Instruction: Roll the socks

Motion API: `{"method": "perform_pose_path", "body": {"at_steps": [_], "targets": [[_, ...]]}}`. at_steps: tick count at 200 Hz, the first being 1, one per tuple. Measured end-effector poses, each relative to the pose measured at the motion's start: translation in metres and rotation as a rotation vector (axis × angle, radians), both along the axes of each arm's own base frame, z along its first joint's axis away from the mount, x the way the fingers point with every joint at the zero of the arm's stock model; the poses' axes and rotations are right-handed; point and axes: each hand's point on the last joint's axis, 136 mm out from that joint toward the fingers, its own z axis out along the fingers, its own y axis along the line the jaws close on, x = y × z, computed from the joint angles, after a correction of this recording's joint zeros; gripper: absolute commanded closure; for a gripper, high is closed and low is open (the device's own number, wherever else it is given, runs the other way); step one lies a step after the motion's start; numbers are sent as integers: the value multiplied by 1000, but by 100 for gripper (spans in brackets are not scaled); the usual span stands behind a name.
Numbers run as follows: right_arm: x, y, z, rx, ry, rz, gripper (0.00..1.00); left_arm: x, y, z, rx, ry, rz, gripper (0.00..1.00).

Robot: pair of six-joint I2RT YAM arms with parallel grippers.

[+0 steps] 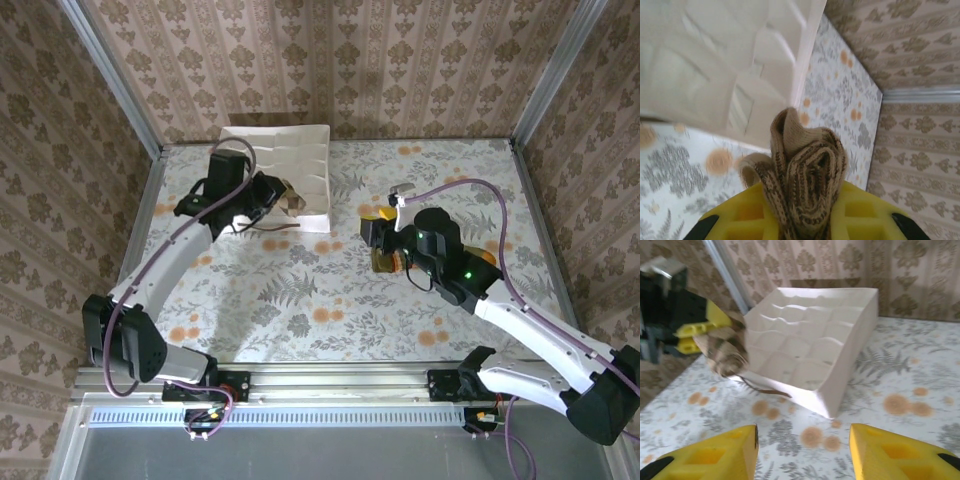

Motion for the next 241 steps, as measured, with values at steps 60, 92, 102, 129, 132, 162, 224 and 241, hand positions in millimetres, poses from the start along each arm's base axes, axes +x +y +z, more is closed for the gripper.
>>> {"method": "perform_pose_path", "body": {"at_steps": [60,92,102,129,132,162,224,241], "targets": [[1,-15,2,-98,7,-54,48,41,57,-9,294,-79,102,100],[0,-16,-5,-116,31,-53,48,55,102,-13,452,-101,200,100],[-1,-16,-7,-120,37,-53,48,60,116,-18,485,-90,230,100],[-2,-17,-10,-122,48,-54,49,73,153,-45,577,-30,287,100],[-2,-17,-9,-121,49,-54,49,74,156,-48,586,-24,290,100],[-3,-18,-13,-119,68,-59,49,78,174,-79,647,43,291,100],[-3,-16,-27,-127,120,-56,50,96,173,-103,681,32,266,100],[-5,-15,-29,-127,130,-51,50,97,174,-113,699,51,255,100]]}}
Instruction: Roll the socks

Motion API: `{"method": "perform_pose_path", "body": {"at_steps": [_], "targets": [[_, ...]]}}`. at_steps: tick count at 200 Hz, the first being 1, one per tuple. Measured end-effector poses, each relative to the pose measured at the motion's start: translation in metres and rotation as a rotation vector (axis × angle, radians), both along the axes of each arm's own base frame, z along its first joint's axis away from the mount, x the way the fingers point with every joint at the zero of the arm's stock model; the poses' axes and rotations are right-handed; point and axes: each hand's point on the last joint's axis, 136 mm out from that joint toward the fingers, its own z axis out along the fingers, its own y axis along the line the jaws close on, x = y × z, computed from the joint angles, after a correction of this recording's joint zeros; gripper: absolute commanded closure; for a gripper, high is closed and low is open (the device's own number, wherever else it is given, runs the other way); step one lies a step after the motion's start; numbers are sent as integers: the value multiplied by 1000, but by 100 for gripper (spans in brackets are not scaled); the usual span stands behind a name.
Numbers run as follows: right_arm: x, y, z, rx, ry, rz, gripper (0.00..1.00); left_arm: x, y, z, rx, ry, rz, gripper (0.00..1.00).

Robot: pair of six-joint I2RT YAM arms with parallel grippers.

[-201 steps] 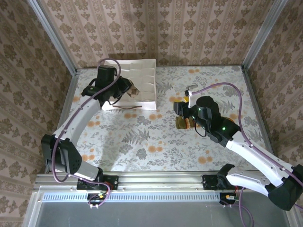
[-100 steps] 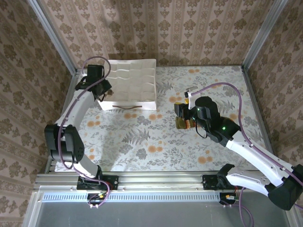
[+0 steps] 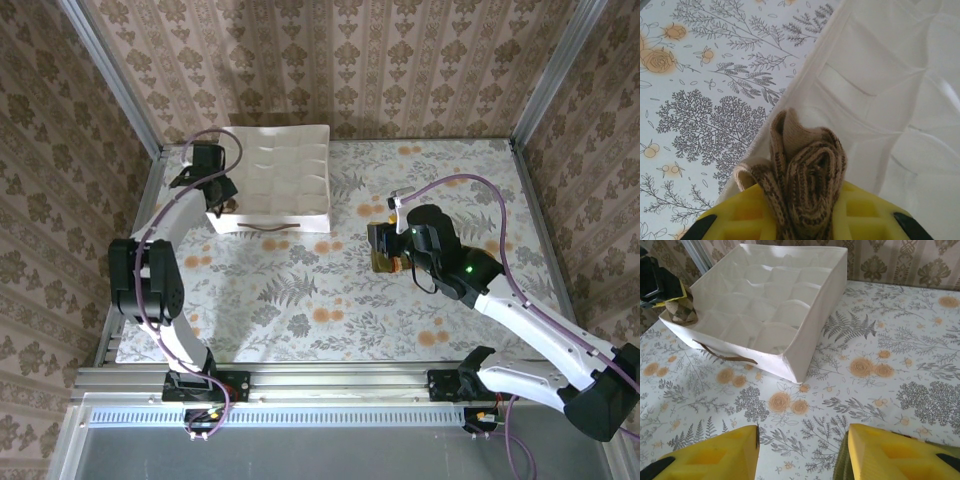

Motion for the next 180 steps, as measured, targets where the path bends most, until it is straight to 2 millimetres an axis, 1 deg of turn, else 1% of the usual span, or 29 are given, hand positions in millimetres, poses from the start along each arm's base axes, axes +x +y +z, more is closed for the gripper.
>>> {"method": "perform_pose_path", "body": {"at_steps": [22,44,74,95,121,133,152,164,180], "targets": [[-1,1,-1,2,4,3,50,0,1,-12,15,27,-4,100],[-1,0,-1,0,7,3,50,-1,0,-18,21,19,-8,100],[-1,1,-3,-2,12,5,50,-9,-5,-33,49,8,-21,100],[0,1,-5,-7,19,6,50,-15,-8,-34,71,-25,-27,85],[1,2,-8,-12,26,6,49,-21,-9,-29,75,-61,-35,47],[1,2,-9,-13,27,7,49,-22,-8,-26,79,-68,-36,36],[1,3,-10,-14,29,7,49,-25,-7,-21,76,-72,-29,27],[1,3,-10,-15,31,9,49,-28,-6,-17,72,-69,-22,26],[1,3,-10,-15,31,9,49,-31,-5,-7,71,-71,-18,27]]}}
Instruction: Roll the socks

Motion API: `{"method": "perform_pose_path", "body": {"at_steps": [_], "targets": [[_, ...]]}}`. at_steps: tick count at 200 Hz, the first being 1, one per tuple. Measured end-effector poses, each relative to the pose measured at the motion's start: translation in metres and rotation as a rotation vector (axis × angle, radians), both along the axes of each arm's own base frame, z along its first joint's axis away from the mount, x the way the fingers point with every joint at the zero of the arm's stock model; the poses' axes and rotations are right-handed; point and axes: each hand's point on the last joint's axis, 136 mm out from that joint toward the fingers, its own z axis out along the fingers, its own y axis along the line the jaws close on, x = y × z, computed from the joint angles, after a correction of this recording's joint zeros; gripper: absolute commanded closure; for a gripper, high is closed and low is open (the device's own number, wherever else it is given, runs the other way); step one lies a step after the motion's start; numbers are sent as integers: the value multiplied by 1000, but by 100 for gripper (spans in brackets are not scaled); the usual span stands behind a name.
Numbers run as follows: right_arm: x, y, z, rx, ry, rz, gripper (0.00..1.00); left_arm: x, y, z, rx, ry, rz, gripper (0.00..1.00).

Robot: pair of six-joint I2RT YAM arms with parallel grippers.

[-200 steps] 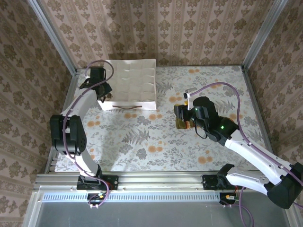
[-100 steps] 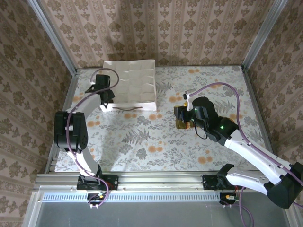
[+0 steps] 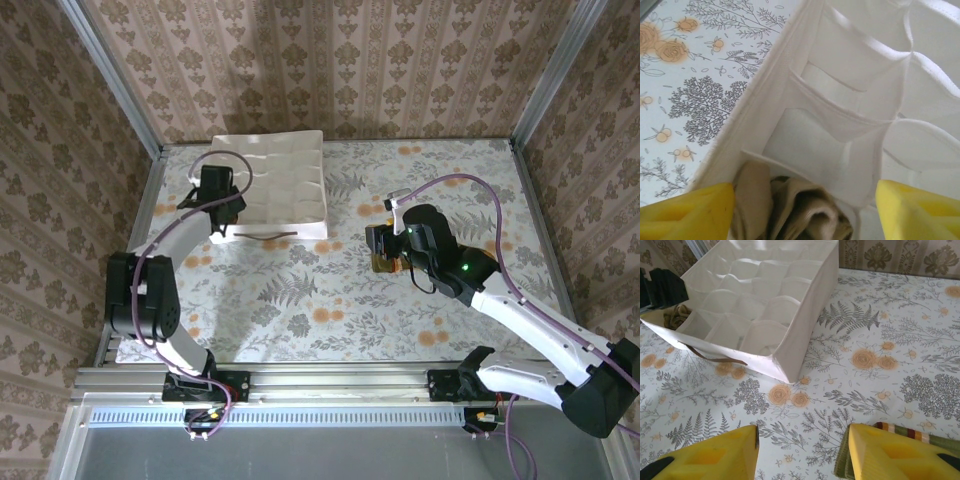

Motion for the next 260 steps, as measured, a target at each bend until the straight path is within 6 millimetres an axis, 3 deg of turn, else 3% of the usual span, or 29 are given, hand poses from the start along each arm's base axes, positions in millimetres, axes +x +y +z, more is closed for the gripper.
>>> {"method": "perform_pose_path", "body": {"at_steps": [58,85,104,125,155,173,191,206,223,238,252,260], "targets": [[1,0,-1,-5,2,-1,52,-7,7,50,-35,-46,40,34],[4,-12,-15,-48,41,-64,55,-10,-10,79,-133,-73,-28,41],[14,-33,-36,-80,124,-174,56,-15,-41,96,-229,-88,-129,45],[28,-65,-71,-92,255,-328,55,-34,-99,98,-311,-48,-284,47],[43,-99,-128,-73,445,-512,55,-96,-189,62,-388,93,-508,48],[54,-104,-160,-57,542,-574,55,-135,-212,29,-412,200,-560,49],[70,-96,-190,-46,621,-593,56,-163,-213,3,-426,281,-550,49],[84,-83,-211,-36,671,-576,57,-172,-210,-4,-436,302,-531,49],[96,-62,-228,-43,712,-531,57,-174,-206,7,-450,272,-519,49],[104,-34,-221,-29,695,-453,57,-173,-200,24,-469,223,-513,49],[95,3,-221,-41,696,-343,56,-170,-192,39,-487,176,-498,49],[79,29,-224,-64,706,-260,56,-169,-185,44,-497,155,-481,49]]}}
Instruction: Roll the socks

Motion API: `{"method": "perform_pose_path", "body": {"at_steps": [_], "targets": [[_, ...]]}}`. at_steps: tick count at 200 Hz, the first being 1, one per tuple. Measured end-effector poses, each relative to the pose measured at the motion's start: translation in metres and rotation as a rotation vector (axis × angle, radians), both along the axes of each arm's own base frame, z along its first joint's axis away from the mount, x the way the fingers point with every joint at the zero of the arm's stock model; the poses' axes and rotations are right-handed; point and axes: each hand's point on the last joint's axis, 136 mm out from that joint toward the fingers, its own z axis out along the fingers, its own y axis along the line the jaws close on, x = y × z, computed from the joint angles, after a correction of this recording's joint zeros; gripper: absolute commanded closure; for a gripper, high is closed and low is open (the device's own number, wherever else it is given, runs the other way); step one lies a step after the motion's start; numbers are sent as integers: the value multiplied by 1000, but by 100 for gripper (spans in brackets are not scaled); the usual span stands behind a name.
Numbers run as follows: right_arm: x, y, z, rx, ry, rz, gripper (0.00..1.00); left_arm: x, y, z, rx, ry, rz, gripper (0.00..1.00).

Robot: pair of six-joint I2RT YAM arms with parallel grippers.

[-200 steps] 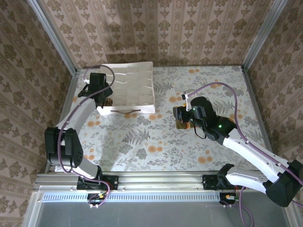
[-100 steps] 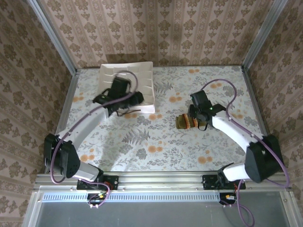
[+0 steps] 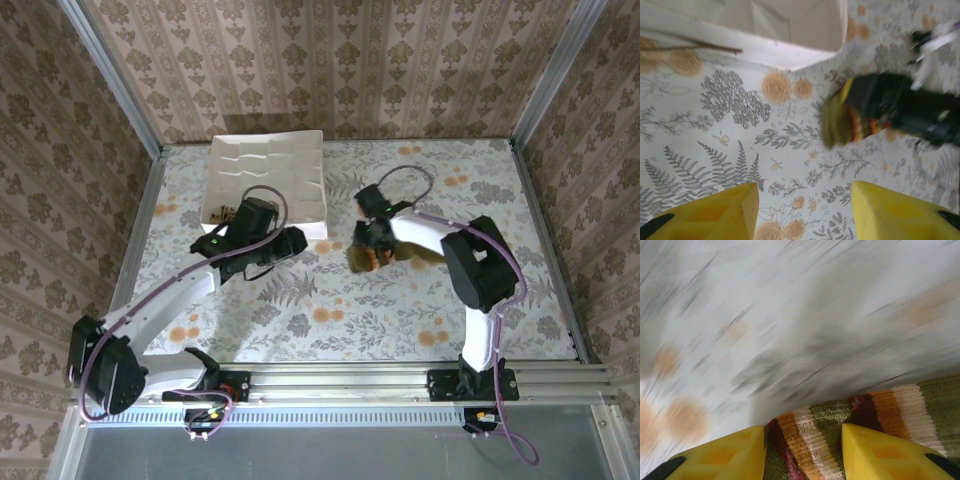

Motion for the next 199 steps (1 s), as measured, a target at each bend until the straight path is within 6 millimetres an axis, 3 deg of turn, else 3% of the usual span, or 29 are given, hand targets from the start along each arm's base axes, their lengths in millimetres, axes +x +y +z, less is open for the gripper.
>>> {"method": "perform_pose_path", "body": {"at_steps": [17,30,49,64,73,95,113,164,189,199], "targets": [[-39,46,-2,19,7,164,55,1,13,1,-6,0,41,49],[-78,66,-2,28,21,276,52,1,20,-4,1,13,61,49],[-127,70,2,32,43,394,47,-2,24,-12,11,41,69,50],[-141,60,12,37,37,419,45,-3,23,-15,9,56,66,50],[-138,54,23,49,15,411,45,-3,20,-18,5,65,61,50],[-110,41,54,98,-72,342,48,-3,12,-28,1,102,49,51],[-87,27,62,110,-100,274,50,-6,0,-38,0,128,20,53],[-56,-9,22,61,-29,147,50,-18,-28,-45,-26,151,-48,54],[-50,-12,-3,53,26,120,51,-20,-30,-48,-34,156,-45,54],[-46,-9,-3,64,28,112,51,-21,-29,-51,-31,162,-41,54]]}}
